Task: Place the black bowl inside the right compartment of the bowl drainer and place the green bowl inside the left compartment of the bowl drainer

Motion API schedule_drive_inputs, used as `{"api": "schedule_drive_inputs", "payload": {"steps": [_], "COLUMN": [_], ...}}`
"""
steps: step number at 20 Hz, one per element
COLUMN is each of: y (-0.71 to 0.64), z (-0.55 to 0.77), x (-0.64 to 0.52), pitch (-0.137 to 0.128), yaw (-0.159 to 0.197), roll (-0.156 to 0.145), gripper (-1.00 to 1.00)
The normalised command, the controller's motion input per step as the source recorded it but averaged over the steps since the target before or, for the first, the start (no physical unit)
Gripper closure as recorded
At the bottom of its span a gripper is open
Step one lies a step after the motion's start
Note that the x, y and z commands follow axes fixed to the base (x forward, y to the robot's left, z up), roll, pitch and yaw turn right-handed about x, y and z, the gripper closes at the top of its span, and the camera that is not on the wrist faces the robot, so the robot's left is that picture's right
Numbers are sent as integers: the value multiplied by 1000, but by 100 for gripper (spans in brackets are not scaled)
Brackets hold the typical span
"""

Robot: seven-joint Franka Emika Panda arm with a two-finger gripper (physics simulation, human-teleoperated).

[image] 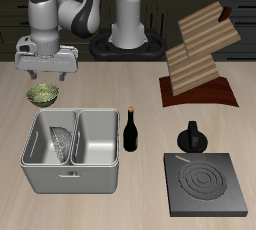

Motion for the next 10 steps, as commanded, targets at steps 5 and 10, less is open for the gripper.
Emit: {"api": "schedule_drive_inputs", "payload": {"steps": [5, 10], "y": [88, 104], "z": [-307, -327], "x": [42, 61], "pitch": [39, 48], "yaw": [-18, -11], "roll": [3, 7], "gripper": [-100, -100]}}
